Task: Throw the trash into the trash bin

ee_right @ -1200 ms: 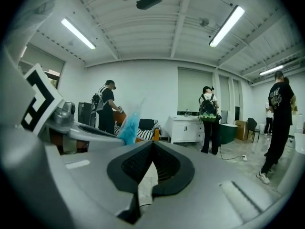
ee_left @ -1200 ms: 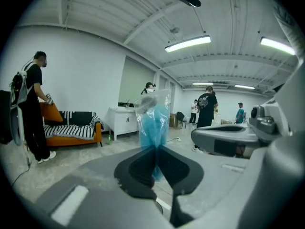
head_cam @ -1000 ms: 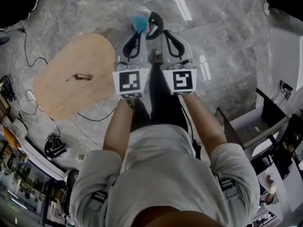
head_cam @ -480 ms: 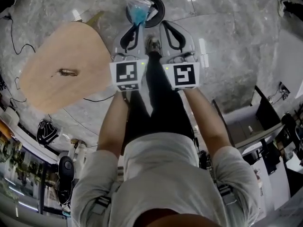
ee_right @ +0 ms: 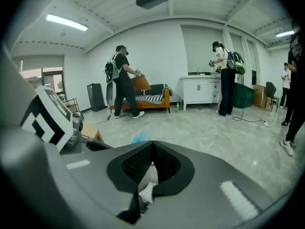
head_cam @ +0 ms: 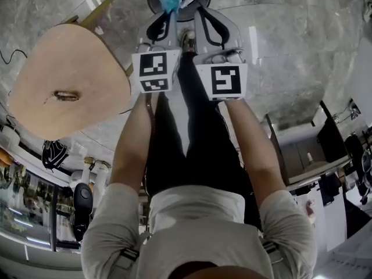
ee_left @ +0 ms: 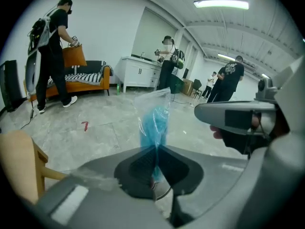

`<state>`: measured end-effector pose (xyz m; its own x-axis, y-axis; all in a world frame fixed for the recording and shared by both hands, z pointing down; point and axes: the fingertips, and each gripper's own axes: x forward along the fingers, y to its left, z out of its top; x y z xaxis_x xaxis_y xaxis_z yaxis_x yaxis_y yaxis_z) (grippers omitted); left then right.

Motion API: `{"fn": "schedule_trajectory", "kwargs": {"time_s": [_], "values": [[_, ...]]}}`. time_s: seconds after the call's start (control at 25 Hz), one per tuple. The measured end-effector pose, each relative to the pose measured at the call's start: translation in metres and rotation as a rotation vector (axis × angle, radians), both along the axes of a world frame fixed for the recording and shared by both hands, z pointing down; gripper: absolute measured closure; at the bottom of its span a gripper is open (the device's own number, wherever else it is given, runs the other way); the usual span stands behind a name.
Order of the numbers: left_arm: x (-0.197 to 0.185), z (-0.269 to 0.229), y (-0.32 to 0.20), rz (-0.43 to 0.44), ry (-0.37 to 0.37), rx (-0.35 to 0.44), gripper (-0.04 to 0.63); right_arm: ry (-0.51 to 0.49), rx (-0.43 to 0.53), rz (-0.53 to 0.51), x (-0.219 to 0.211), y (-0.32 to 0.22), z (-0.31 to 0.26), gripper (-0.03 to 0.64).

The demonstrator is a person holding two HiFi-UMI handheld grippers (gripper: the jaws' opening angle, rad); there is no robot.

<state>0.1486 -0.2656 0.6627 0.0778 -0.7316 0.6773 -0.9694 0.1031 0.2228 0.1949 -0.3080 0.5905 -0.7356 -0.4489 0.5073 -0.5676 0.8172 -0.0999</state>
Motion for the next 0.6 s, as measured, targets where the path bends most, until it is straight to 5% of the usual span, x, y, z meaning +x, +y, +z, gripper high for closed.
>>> {"fn": "schedule_trajectory", "kwargs": {"time_s": [0.6], "values": [[0.028,0.170,0.000,0.084,-0.002,-0.246,0.558,0.078,-0.069,0.014,0.044,-0.003,0.089,0.609]]}}
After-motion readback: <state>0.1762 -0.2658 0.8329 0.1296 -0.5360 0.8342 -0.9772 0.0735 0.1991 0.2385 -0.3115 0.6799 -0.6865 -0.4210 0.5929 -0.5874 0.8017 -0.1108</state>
